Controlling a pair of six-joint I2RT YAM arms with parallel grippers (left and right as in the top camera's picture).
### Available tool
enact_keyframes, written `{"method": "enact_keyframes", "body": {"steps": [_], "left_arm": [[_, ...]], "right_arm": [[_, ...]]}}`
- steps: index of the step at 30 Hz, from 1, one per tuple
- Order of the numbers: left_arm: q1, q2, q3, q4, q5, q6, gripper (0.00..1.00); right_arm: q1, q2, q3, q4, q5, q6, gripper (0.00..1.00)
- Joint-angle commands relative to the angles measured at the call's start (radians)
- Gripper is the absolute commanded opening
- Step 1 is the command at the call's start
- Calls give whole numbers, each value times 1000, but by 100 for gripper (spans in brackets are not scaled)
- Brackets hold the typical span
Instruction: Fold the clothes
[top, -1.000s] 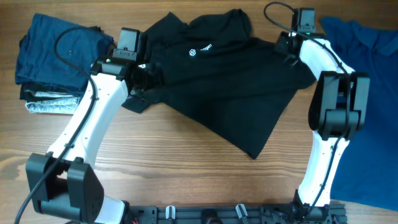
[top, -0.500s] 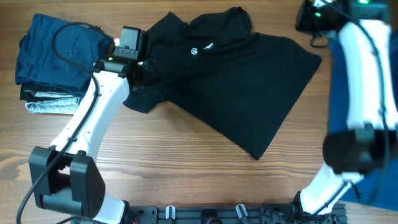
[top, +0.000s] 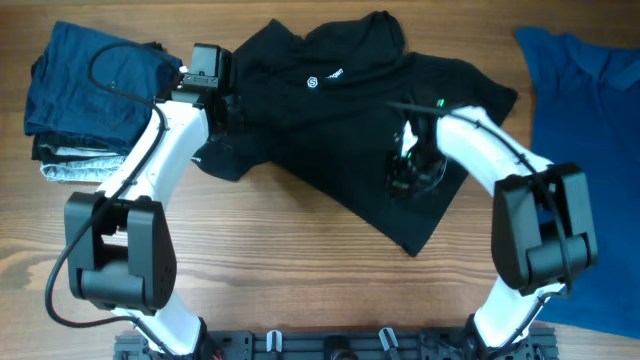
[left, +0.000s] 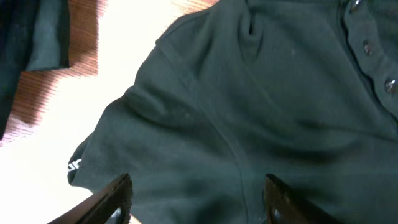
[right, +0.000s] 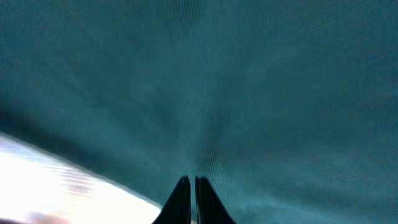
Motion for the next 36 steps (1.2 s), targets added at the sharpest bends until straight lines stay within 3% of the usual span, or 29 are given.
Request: {"method": "enact_keyframes", "body": {"steps": [1, 5, 9, 16, 19, 24, 28, 30, 33, 36], "left_arm": [[3, 33, -3, 18, 13, -2, 61], [3, 108, -3, 34, 13, 10, 61], [3, 136, -3, 37, 13, 13, 65], [3, 134, -3, 39, 13, 14, 75], [3, 134, -3, 18, 108, 35, 76], [4, 134, -3, -119, 109, 36, 82], [4, 134, -3, -265, 110, 32, 82], [3, 134, -5, -312, 110, 31, 75], [4, 134, -45, -294, 102, 31, 53], [4, 136, -145, -199, 101, 31, 49]], "right_arm": [[31, -6, -130, 85, -59, 91, 4], [30, -6, -241, 91, 96, 245, 4], [1, -6, -319, 82, 122, 292, 4], [-345, -6, -333, 45, 168, 200, 4], [-439, -6, -333, 42, 234, 174, 4], [-457, -6, -333, 45, 227, 148, 5], [-458, -6, -331, 60, 226, 122, 6], [-459, -6, -328, 56, 227, 121, 7], [-459, -6, -328, 56, 227, 120, 8], [-459, -6, -328, 56, 226, 118, 8]]}}
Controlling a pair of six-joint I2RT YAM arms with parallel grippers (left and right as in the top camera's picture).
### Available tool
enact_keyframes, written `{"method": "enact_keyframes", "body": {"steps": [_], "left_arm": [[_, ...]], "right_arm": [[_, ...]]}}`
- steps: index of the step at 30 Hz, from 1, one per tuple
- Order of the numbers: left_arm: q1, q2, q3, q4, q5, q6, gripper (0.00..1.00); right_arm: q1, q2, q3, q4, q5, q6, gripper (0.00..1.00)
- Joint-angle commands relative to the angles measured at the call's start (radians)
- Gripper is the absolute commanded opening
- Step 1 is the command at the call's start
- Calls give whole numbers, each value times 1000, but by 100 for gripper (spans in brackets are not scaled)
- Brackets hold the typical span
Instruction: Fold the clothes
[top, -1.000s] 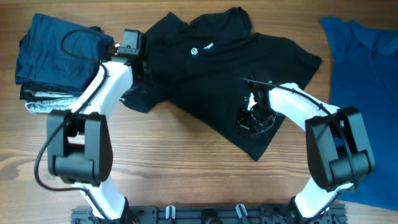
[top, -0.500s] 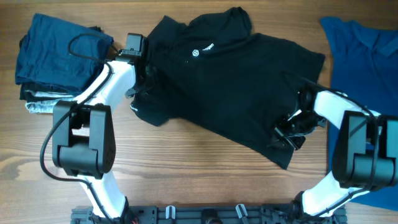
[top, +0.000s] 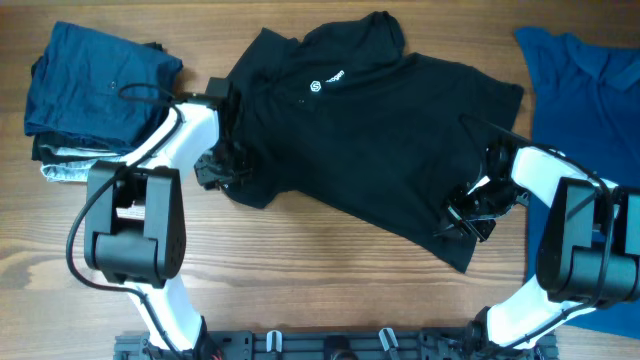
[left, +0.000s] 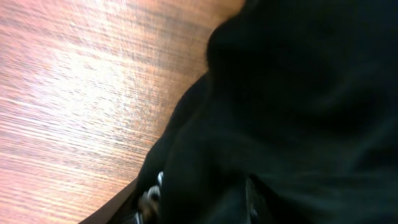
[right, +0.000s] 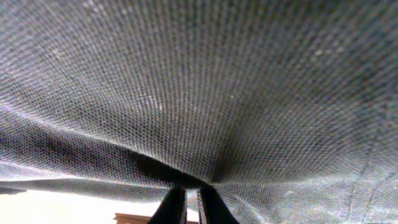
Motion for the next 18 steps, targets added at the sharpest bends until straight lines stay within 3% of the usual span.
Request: {"method": "enact_keyframes", "body": {"steps": [1, 10, 16, 18], "left_arm": [[4, 2, -107, 69, -14, 0, 47], [30, 2, -233, -95, -21, -167, 16], [29, 2, -370, -92, 201, -185, 11], [29, 2, -394, -97, 206, -167, 11]], "right_arm": [[-23, 76, -39, 75, 337, -31, 8], [-188, 76, -29, 50, 357, -92, 8], [-190, 76, -21, 51, 360, -93, 9], [-190, 76, -21, 42, 360, -93, 9]]}}
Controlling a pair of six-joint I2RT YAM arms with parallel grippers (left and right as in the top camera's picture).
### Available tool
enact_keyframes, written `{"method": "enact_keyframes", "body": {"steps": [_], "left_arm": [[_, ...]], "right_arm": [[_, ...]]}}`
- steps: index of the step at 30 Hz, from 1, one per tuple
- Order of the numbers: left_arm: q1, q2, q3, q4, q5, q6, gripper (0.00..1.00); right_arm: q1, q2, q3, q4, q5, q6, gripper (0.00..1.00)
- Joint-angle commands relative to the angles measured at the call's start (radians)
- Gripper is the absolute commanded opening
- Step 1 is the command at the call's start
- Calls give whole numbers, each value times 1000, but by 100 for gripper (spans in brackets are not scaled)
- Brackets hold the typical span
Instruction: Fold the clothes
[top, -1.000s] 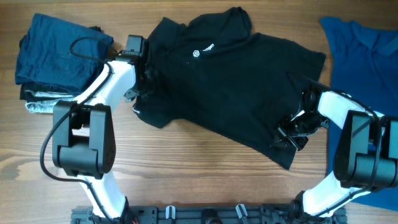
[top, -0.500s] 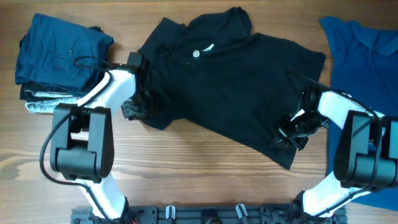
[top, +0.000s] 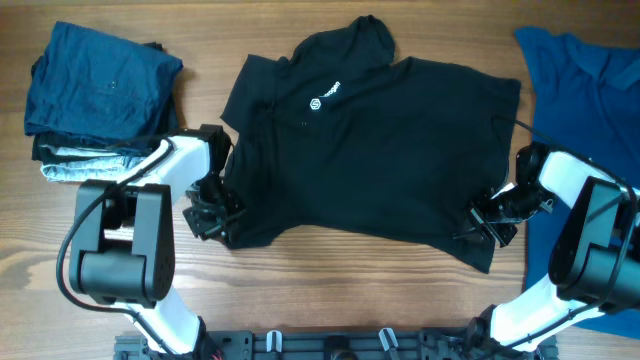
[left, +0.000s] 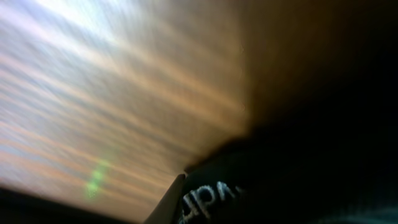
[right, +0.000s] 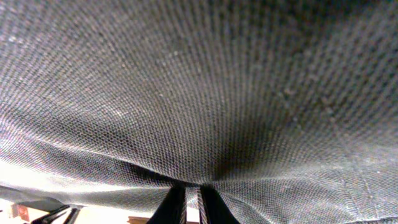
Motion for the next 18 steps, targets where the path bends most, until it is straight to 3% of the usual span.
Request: {"method": "enact_keyframes", "body": {"steps": [1, 3, 8, 12, 18], "left_arm": [[-8, 93, -127, 35, 60, 13, 12], [-8, 93, -154, 43, 56, 13, 14], [-8, 93, -166, 62, 57, 13, 18], [-8, 93, -166, 61, 57, 21, 20], [-8, 93, -166, 66, 62, 58, 26]], "right_arm": [[-23, 70, -19, 75, 327, -19, 9], [-23, 69, 32, 25, 325, -22, 4], [-23, 5, 187, -112, 231, -77, 4], [-23, -64, 204, -176, 235, -81, 7], [-23, -63, 137, -81, 243, -45, 10]]}}
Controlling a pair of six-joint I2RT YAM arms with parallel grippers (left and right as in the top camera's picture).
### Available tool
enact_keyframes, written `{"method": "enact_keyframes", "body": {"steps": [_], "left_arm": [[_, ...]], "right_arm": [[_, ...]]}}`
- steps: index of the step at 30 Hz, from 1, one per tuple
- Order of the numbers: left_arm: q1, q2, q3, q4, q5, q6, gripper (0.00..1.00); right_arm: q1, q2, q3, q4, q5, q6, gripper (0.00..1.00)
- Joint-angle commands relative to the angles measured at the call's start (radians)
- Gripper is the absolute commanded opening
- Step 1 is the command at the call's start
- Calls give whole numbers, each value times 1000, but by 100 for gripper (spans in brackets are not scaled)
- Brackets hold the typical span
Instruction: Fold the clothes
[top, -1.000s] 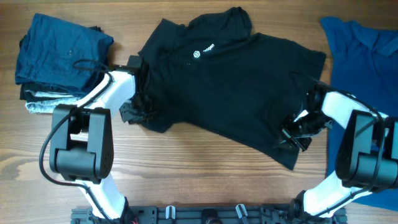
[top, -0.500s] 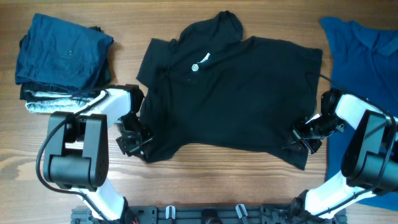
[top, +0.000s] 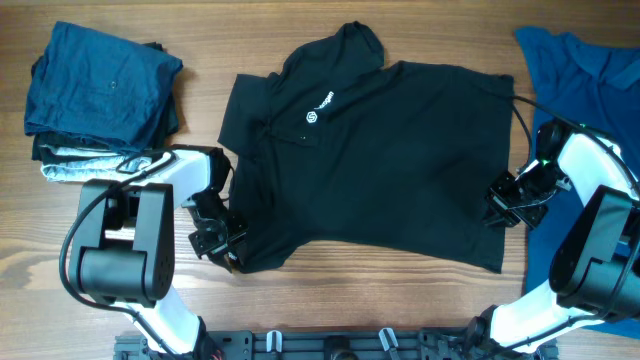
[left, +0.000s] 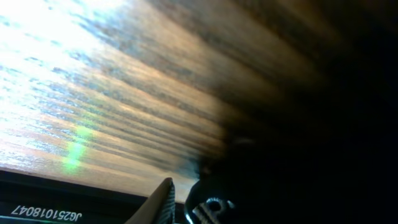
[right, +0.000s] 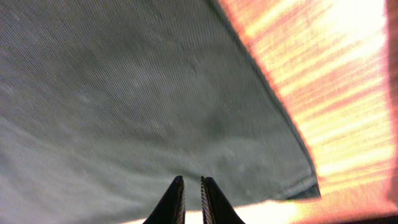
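Note:
A black polo shirt (top: 380, 160) lies spread flat, front up, in the middle of the table. My left gripper (top: 222, 245) sits at its lower left hem corner, shut on the cloth. In the left wrist view one finger (left: 163, 200) shows beside the dark cloth (left: 311, 124); the other finger is hidden. My right gripper (top: 500, 205) is at the shirt's right edge. Its jaws (right: 189, 186) stand slightly apart over smooth fabric (right: 124, 93), with nothing pinched between them.
A pile of folded dark blue and grey clothes (top: 95, 90) sits at the back left. A blue shirt (top: 590, 80) lies along the right side, under my right arm. Bare wood (top: 350, 300) runs along the front edge.
The shirt lies flatter and more square, its lower left corner drawn further toward the front. My right gripper has let go of the cloth and moved up along the right edge.
The shirt lay crumpled and skewed, my left gripper open by its left sleeve and my right shut on the cloth mid-right. Then both held the lower hem corners, further apart each time, and the shirt spread out. Now only the left holds.

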Motion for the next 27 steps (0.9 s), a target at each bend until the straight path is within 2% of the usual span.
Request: {"method": "enact_keyframes", "body": {"steps": [1, 4, 6, 9, 16, 18, 21, 23, 25, 27], "left_arm": [[-11, 89, -66, 99, -67, 16, 26], [-11, 89, -66, 102, -58, 20, 26], [-11, 89, -66, 101, -58, 20, 27], [-11, 89, -66, 93, -57, 23, 27], [-11, 89, -66, 69, -43, 24, 26], [-11, 89, -47, 7, -39, 56, 42], [-11, 69, 11, -65, -39, 66, 44], [-11, 26, 87, -133, -39, 66, 43], [-11, -45, 261, -276, -39, 65, 41], [-12, -80, 424, -352, -40, 65, 45]], "right_arm": [[-4, -18, -62, 67, 24, 23, 11], [-4, -18, -151, 146, 24, 23, 10], [-4, -17, -213, 199, 113, 88, 10], [-25, -17, -229, 145, 257, 182, 8], [-96, -17, -220, 146, 240, 169, 8], [-96, -18, -165, 113, 181, 124, 6], [-96, -18, -45, 48, 149, 124, 4], [-95, -18, 69, -13, 88, 59, 5], [-95, -18, 199, -95, 6, -29, 6], [-93, -18, 278, -133, -31, -66, 9]]}}
